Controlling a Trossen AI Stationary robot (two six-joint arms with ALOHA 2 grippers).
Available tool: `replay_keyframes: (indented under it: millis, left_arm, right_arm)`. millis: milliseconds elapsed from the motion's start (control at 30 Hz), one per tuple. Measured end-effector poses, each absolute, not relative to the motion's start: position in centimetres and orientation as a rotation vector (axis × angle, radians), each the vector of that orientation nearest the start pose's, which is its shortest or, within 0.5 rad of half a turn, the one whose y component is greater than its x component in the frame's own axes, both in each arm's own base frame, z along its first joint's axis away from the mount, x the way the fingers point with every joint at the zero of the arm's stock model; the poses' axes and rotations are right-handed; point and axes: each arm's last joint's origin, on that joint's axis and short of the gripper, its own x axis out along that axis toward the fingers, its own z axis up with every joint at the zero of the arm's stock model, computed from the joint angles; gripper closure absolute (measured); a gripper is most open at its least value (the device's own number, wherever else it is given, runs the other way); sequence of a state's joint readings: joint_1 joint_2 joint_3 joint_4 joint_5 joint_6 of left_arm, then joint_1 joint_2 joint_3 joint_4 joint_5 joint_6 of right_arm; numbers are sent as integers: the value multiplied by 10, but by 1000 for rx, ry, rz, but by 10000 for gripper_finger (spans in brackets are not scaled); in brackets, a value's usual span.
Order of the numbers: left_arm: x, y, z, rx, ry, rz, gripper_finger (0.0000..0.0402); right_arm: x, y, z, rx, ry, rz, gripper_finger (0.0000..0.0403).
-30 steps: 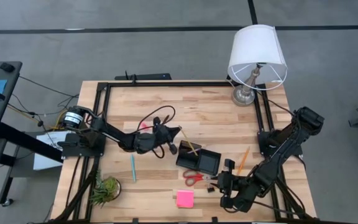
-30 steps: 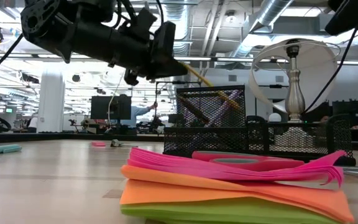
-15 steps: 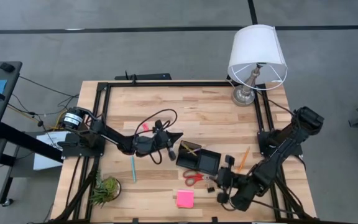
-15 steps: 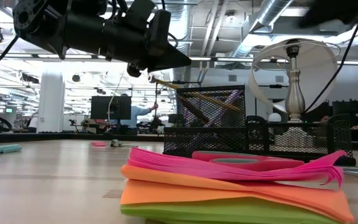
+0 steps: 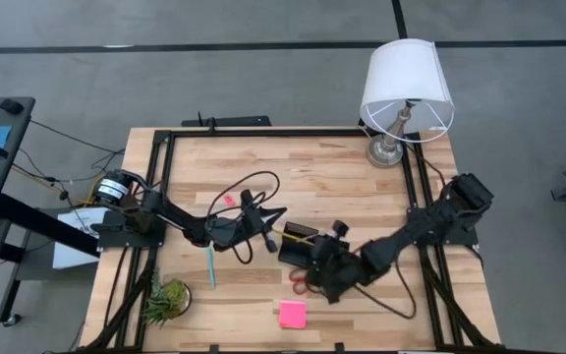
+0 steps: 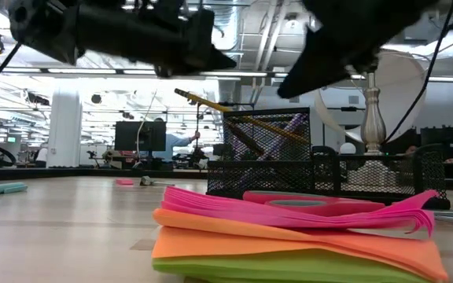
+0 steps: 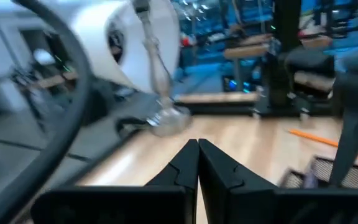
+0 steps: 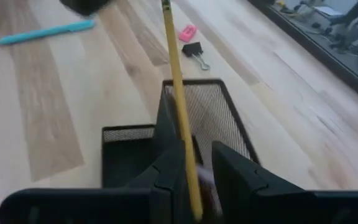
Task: Pick and place office supplies into organizer
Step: Put the left yellow pencil into the desk organizer
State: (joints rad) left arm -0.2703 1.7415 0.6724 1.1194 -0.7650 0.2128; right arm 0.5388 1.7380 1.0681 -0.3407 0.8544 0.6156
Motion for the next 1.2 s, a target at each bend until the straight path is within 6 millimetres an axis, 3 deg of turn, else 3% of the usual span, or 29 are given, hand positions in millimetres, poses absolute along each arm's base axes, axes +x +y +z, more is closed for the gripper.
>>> replay_keyframes:
  millis: [267,400,567,767,1200]
  left_arm:
    - [287,-73,243,251,-51,612,401]
    - [273,-72,260,241,-31,591,401]
    - [263,-74,265,251,18,581,401]
    - [259,-81,265,298,51,640,401]
    - [257,-84,264,322,69,644,401]
  right_arm:
    - [331,132,225,-18,662,-252,330]
    - [351,116,239,49,662,-84,330]
    - [369,92,236,-49,659,-147,330]
    - [375,70,238,9,664,-152,330]
    - [377,70,239,14,657,-71,330]
